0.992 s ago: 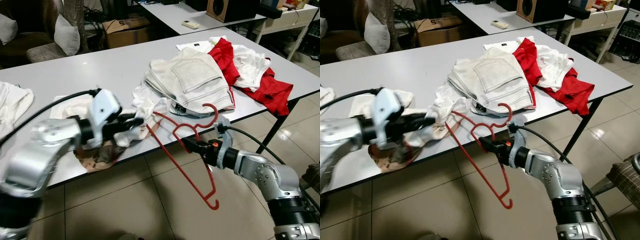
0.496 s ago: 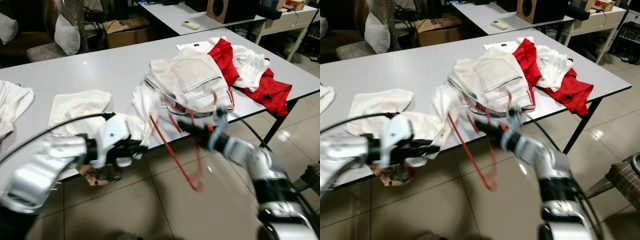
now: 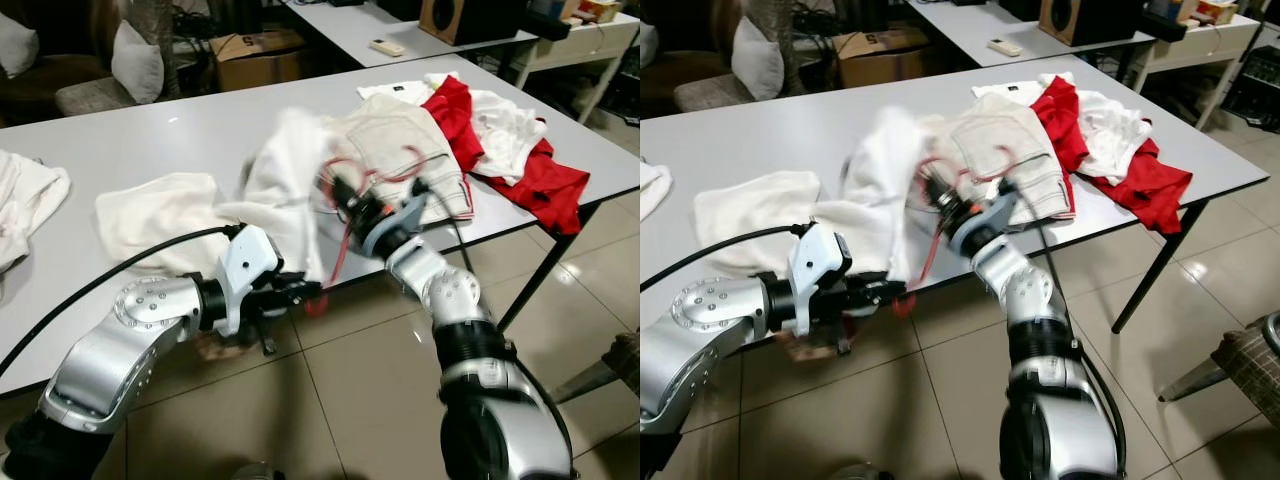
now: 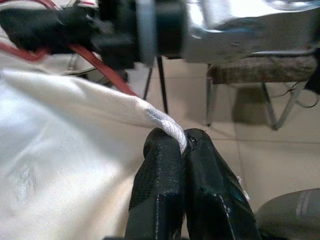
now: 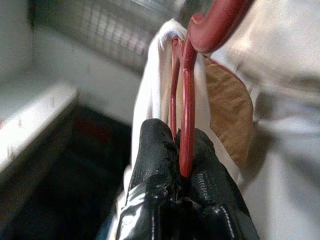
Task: Hang hanger
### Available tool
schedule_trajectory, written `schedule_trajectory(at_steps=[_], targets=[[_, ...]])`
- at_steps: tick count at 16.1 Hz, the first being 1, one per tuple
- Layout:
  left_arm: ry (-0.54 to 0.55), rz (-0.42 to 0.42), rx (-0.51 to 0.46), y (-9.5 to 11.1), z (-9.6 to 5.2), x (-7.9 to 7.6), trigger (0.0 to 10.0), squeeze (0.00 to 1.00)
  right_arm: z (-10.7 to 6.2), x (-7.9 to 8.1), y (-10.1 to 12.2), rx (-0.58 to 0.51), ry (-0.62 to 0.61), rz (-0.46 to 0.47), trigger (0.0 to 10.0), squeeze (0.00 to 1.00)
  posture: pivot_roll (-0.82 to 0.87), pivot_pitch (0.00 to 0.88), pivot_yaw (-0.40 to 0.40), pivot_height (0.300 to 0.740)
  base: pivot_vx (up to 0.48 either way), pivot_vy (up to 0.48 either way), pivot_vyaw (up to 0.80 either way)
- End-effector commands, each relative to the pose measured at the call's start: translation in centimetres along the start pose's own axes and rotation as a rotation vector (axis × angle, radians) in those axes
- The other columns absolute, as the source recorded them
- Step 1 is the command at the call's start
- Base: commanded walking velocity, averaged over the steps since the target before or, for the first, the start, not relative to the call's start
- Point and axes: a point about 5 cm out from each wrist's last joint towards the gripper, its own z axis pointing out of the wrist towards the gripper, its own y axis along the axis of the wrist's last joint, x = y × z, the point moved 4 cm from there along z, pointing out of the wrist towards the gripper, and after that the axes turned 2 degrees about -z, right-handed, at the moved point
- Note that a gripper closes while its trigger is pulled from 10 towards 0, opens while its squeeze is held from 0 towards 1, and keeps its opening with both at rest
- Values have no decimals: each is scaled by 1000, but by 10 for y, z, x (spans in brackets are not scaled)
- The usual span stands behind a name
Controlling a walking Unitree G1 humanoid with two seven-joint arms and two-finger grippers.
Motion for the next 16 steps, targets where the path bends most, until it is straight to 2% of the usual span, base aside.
schedule_trajectory(at_steps=[1, 2, 5, 7, 9, 11, 13, 14, 15, 16], targets=[[-40, -31, -15, 2, 1, -8, 0, 0, 13, 10, -2, -54, -9, 42, 10000, 0, 84, 0, 39, 740, 0, 0, 0], [-44, -35, -17, 2, 1, -9, 0, 0, 14, 10, -3, -57, -16, 45, 10000, 0, 84, 0, 39, 740, 0, 0, 0], [-87, -85, -59, 7, 5, -19, 0, 0, 22, 11, -1, -112, -44, 132, 10000, 0, 82, 0, 37, 740, 0, 0, 0], [-92, -132, -116, 17, 12, -21, 0, 0, 29, 17, -4, -141, -44, 220, 10000, 0, 82, 0, 37, 740, 0, 0, 0], [-84, -183, -173, 26, 22, -22, 0, 0, 35, 26, -14, -116, -24, 237, 10000, 0, 76, 0, 36, 740, 0, 0, 0], [-59, -176, -154, 23, 32, -24, 0, 0, 38, 32, -24, -81, -7, 241, 10000, 0, 73, 0, 33, 740, 0, 0, 0], [-26, -175, -178, 27, 35, -21, 118, 0, 38, 31, -26, -66, -11, 194, 10000, 0, 73, 0, 32, 740, 0, 0, 0], [-19, -163, -194, 32, 36, -21, 10000, 0, 39, 34, -27, -65, 18, 201, 10000, 0, 71, 0, 34, 740, 0, 0, 0], [-43, -185, -195, 34, 37, -24, 10000, 0, 39, 36, -25, -74, 27, 191, 10000, 0, 66, 0, 41, 740, 0, 0, 0], [-63, -202, -184, 32, 37, -26, 10000, 827, 39, 38, -21, -92, 53, 209, 10000, 0, 62, 0, 46, 740, 0, 0, 0]])
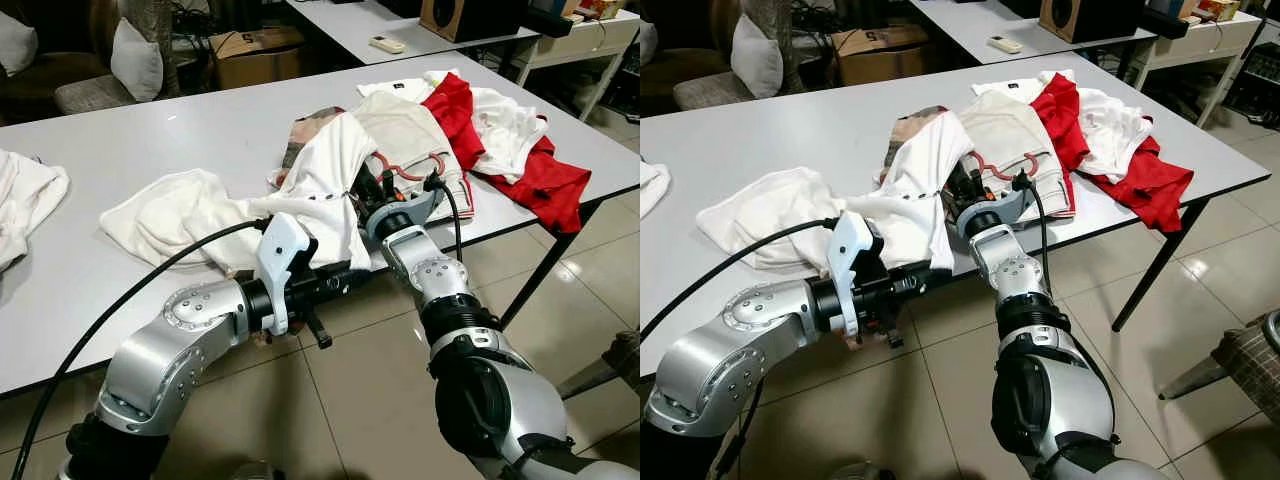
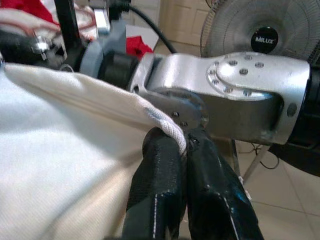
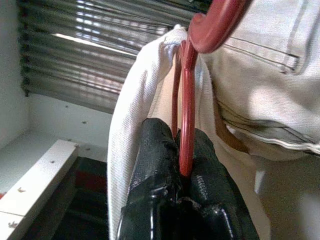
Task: Hang hanger
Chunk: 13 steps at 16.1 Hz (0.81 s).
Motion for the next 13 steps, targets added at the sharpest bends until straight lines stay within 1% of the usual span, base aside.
schedule_trajectory(at_steps=[1, 2, 3, 5, 6, 7, 8, 9, 10, 11, 12, 13], targets=[[-51, 1, 10, 3, 3, -7, 10000, 1000, 16, 42, -36, 45, 113, 63, 10000, 0, 54, 0, 51, 740, 0, 0, 0], [-40, 10, 34, 0, 2, -5, 10000, 1000, 16, 41, -33, 38, 108, 35, 10000, 0, 51, 0, 51, 740, 0, 0, 0], [-44, 37, 76, -5, -1, -4, 10000, 1000, 16, 39, -31, 35, 93, 3, 10000, 0, 50, 0, 50, 740, 0, 0, 0], [-45, 40, 89, -6, -2, -3, 10000, 1000, 16, 39, -29, 44, 99, -37, 10000, 0, 47, 0, 62, 740, 0, 0, 0], [-66, 53, 112, -7, -1, -3, 10000, 1000, 16, 35, -27, 52, 81, -55, 10000, 0, 28, 0, 80, 740, 0, 0, 0], [-67, 53, 113, -6, 0, -2, 10000, 1000, 16, 34, -25, 50, 78, -56, 10000, 0, 28, 0, 80, 740, 0, 0, 0], [-49, 63, 107, -2, 3, 2, 10000, 1000, 16, 36, -21, 42, 84, -78, 10000, 0, 11, 0, 90, 740, 0, 0, 0], [13, 100, 106, 3, 7, 11, 10000, 1000, 15, 35, -18, 39, 81, -110, 10000, 0, 4, 0, 95, 740, 0, 0, 0], [72, 116, 104, 5, 8, 19, 10000, 1000, 15, 32, -15, 33, 70, -145, 10000, 0, 0, 0, 96, 740, 0, 0, 0], [110, 140, 107, 10, 7, 26, 10000, 1000, 14, 29, -12, 26, 62, -153, 10000, 0, -1, 0, 95, 740, 0, 0, 0], [88, 173, 120, 13, 5, 24, 10000, 1000, 13, 26, -10, 28, 48, -173, 10000, 0, 1, 0, 91, 740, 0, 0, 0], [45, 238, 153, 15, -1, 20, 10000, 1000, 12, 21, -11, 45, 25, -232, 10000, 0, 8, 0, 81, 740, 0, 0, 0]])
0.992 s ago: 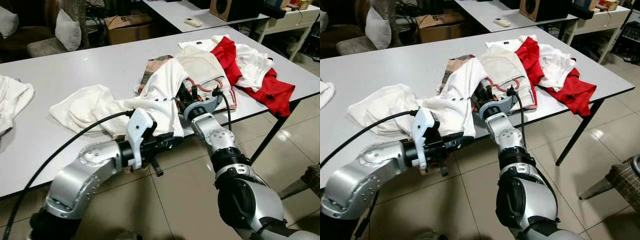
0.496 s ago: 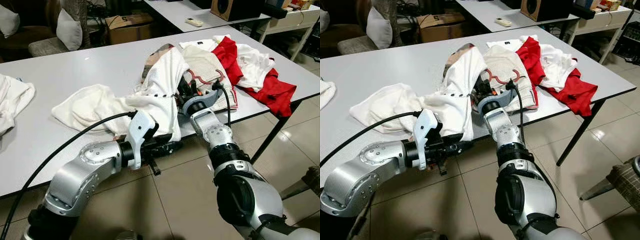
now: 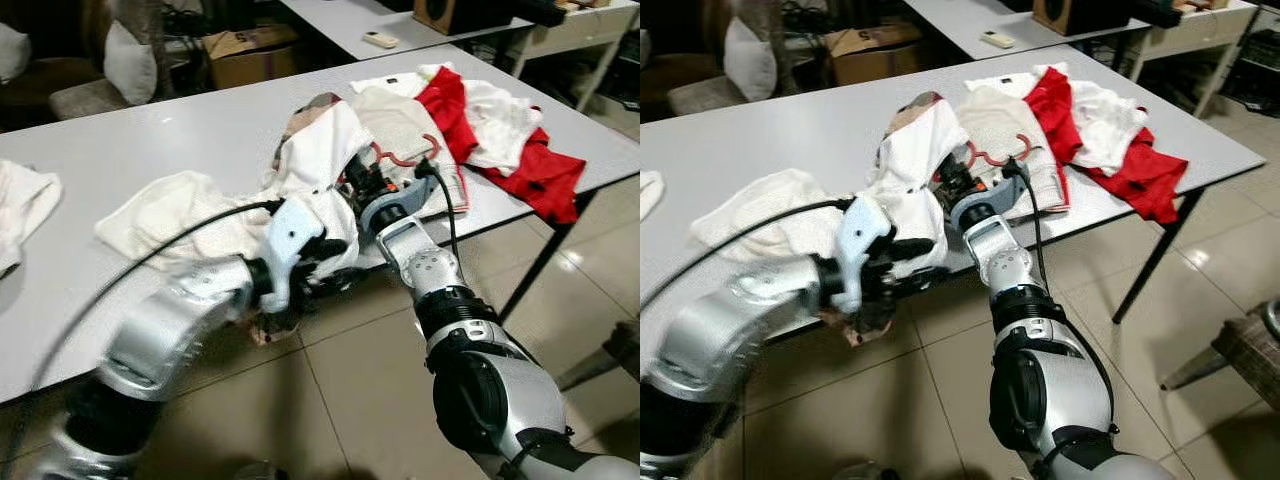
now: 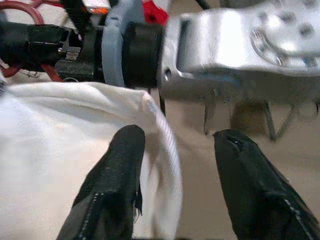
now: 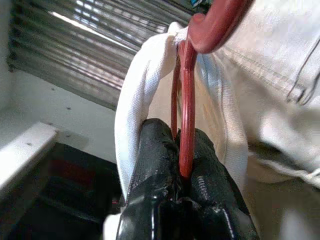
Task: Hang hanger
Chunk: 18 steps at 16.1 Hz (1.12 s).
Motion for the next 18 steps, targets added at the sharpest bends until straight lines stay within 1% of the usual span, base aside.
schedule_trajectory(at_steps=[1, 2, 4, 5, 6, 7, 8, 9, 10, 11, 13, 14, 15, 16, 17, 18], targets=[[-28, 65, -6, 8, -2, -4, 10000, 1000, 5, 11, -3, 9, 17, -31, 10000, 0, 10, 0, 79, 740, 0, 0, 0], [-72, 116, -3, 11, -7, -8, 10000, 1000, 5, 12, -2, 9, 32, -8, 10000, 0, 11, 0, 77, 740, 0, 0, 0], [-110, 184, 31, 10, -14, -11, 10000, 1000, 5, 11, 0, 7, 23, -29, 10000, 0, 16, 0, 72, 740, 0, 0, 0], [-113, 217, 59, 9, -18, -10, 10000, 1000, 5, 10, 0, 8, 17, -31, 10000, 0, 23, 0, 63, 740, 0, 0, 0], [-110, 216, 63, 13, -27, -5, 10000, 1000, 6, 10, 1, 12, 17, -31, 10000, 0, 23, 0, 64, 740, 0, 0, 0], [-90, 189, 42, 17, -33, 0, 10000, 1000, 5, 11, 1, 19, 27, -42, 10000, 0, 22, 0, 66, 740, 0, 0, 0], [-9, 144, 10, 18, -44, 16, 10000, 1000, 4, 14, 4, 26, 69, -62, 10000, 0, 21, 0, 68, 740, 0, 0, 788], [188, 42, -34, 12, -68, 49, 10000, 1000, -3, 23, 11, 43, 164, -139, 10000, 0, 20, 0, 67, 740, 0, 0, 794], [254, 2, -37, 6, -76, 60, 10000, 1000, -6, 27, 13, 51, 198, -170, 10000, 0, 20, 0, 67, 740, 0, 0, 794], [320, -28, -18, -5, -84, 67, 10000, 1000, -11, 30, 16, 62, 230, -209, 10000, 0, 22, 0, 64, 740, 0, 0, 781], [410, -66, 28, -26, -92, 74, 10000, 1000, -24, 35, 20, 85, 281, -274, 10000, 0, 17, 0, 61, 740, 0, 0, 775], [516, -134, -31, -43, -88, 74, 10000, 1000, -46, 30, 28, 103, 277, -327, 10000, 0, 7, 0, 36, 740, 0, 0, 756], [567, -182, -56, -52, -85, 72, 10000, 973, -58, 28, 31, 112, 276, -342, 10000, 0, 3, 0, 33, 740, 0, 0, 750], [615, -231, -66, -62, -82, 68, 10000, 780, -72, 27, 35, 123, 284, -363, 10000, 0, -4, 0, 29, 740, 0, 0, 750], [623, -290, -101, -71, -75, 55, 10000, 710, -99, 33, 39, 151, 332, -385, 10000, 0, -15, 0, 23, 740, 0, 0, 750], [619, -307, -120, -72, -73, 51, 10000, 671, -108, 36, 40, 164, 356, -382, 10000, 0, -17, 0, 19, 740, 0, 0, 744]])
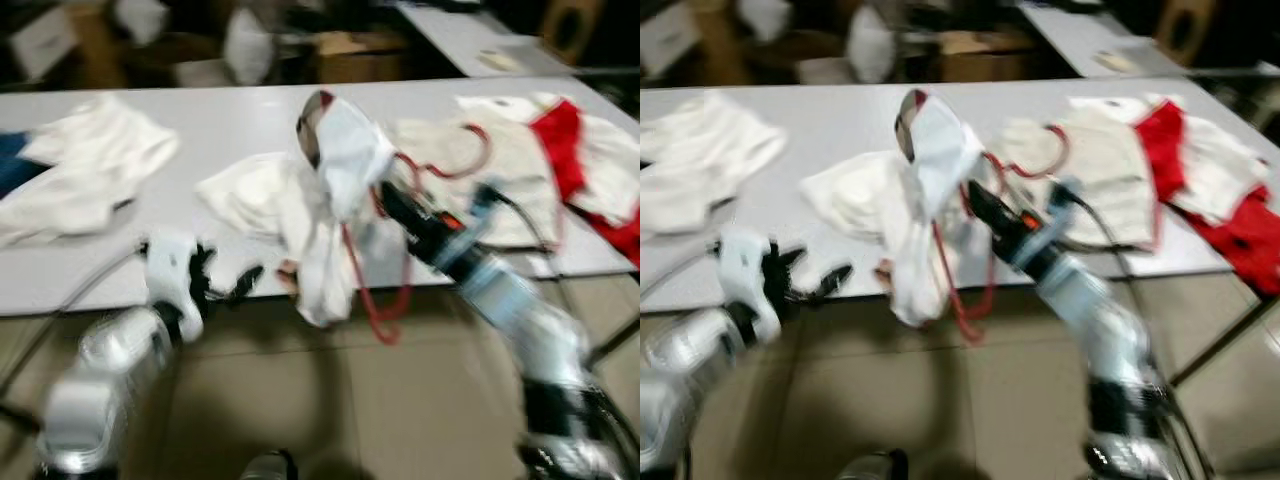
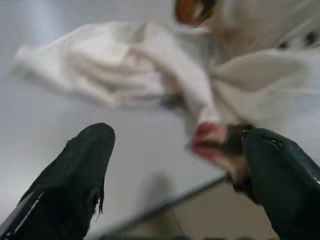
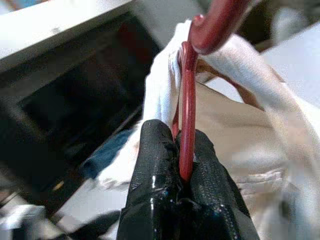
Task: Hang hanger
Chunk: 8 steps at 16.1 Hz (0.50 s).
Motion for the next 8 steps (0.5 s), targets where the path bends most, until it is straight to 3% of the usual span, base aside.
schedule_trajectory(at_steps=[1, 4, 8], targets=[[-7, 18, -58, 13, 1, -3, 10000, 596, 2, 20, 7, -12, 91, -8, 10000, 0, -26, 0, 9, 740, 0, 0, 731], [-14, 11, -60, 6, -2, -8, 10000, 537, -15, 23, 2, -14, 90, 27, 10000, 0, -29, 0, 9, 740, 0, 0, 725], [15, 68, -91, 13, 3, -2, 10000, 502, -35, 26, 0, -19, 72, 2, 10000, 0, -27, 0, 15, 740, 0, 0, 728]])
